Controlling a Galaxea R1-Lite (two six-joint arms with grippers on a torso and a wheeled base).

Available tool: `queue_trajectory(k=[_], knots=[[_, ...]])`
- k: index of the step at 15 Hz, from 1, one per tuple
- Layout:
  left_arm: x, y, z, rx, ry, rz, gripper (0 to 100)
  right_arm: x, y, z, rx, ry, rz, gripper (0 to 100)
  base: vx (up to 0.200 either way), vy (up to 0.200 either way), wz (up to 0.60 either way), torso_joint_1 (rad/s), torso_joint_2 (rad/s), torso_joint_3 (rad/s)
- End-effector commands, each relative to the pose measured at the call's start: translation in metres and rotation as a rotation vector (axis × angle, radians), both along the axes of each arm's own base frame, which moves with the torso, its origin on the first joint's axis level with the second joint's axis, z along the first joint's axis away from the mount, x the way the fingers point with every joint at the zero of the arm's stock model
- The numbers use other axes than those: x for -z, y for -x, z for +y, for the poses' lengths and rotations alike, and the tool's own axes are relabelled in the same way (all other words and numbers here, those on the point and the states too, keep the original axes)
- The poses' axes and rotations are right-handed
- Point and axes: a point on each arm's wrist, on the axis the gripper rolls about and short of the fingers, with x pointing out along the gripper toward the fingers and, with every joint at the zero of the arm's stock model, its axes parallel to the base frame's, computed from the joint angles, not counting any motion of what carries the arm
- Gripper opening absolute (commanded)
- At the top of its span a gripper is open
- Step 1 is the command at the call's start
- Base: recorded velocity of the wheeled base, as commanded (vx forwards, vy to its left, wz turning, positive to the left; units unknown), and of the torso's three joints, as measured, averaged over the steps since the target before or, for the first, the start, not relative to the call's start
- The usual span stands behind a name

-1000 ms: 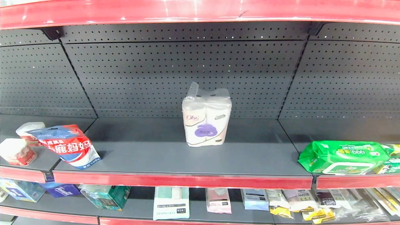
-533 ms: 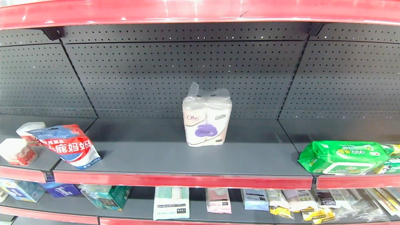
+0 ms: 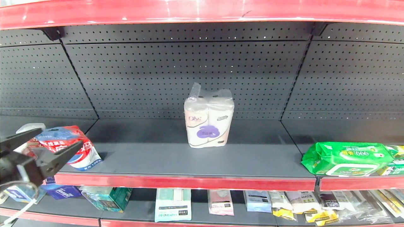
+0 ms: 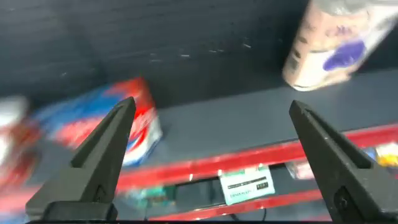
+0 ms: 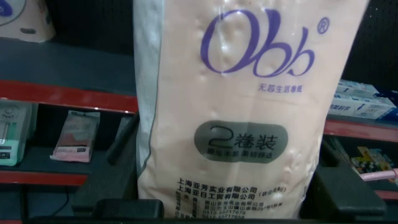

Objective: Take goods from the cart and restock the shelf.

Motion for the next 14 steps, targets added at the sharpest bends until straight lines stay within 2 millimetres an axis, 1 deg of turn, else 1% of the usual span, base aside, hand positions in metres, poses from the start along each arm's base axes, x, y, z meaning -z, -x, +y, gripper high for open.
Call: queue_trajectory(k=[1,2,3,5,7,9,11,12,14], knots=[[0.030,-0.081,-0.005,0.233,-0.098,0.126,100,0.003,-0.002,0.000,0.002,0.008,0.011,0,0.000,0.000,0.00,0.000,0.00,0.000],[0.033,-0.089,-0.009,0.325,-0.114,0.123,100,0.003,-0.002,0.000,0.001,0.012,0.013,0,0.000,0.000,0.00,0.000,0.00,0.000],[0.036,-0.095,-0.010,0.369,-0.113,0.126,100,0.004,-0.002,0.000,0.001,0.018,0.015,0,0.000,0.000,0.00,0.000,0.00,0.000],[0.041,-0.124,-0.017,0.451,-0.112,0.129,100,0.004,-0.002,0.000,0.004,0.020,0.017,0,0.000,0.000,0.00,0.000,0.00,0.000],[0.043,-0.153,-0.034,0.553,-0.099,0.108,100,0.004,-0.003,0.000,0.004,0.023,0.020,0,0.000,0.000,0.00,0.000,0.00,0.000],[0.056,-0.179,-0.047,0.628,-0.096,0.058,100,0.004,-0.002,0.000,0.003,0.044,0.022,0,0.000,0.000,0.00,0.000,0.00,0.000],[0.068,-0.193,-0.061,0.701,-0.085,0.006,100,0.005,-0.002,0.000,0.002,0.049,0.026,0,0.000,0.000,0.00,0.000,0.00,0.000],[0.070,-0.197,-0.066,0.723,-0.079,0.003,100,0.005,-0.003,0.000,0.002,0.049,0.029,0,0.000,0.000,0.00,0.000,0.00,0.000],[0.068,-0.205,-0.077,0.768,-0.032,0.007,100,0.005,-0.003,0.000,0.002,0.050,0.030,0,0.000,0.000,0.00,0.000,0.00,0.000]])
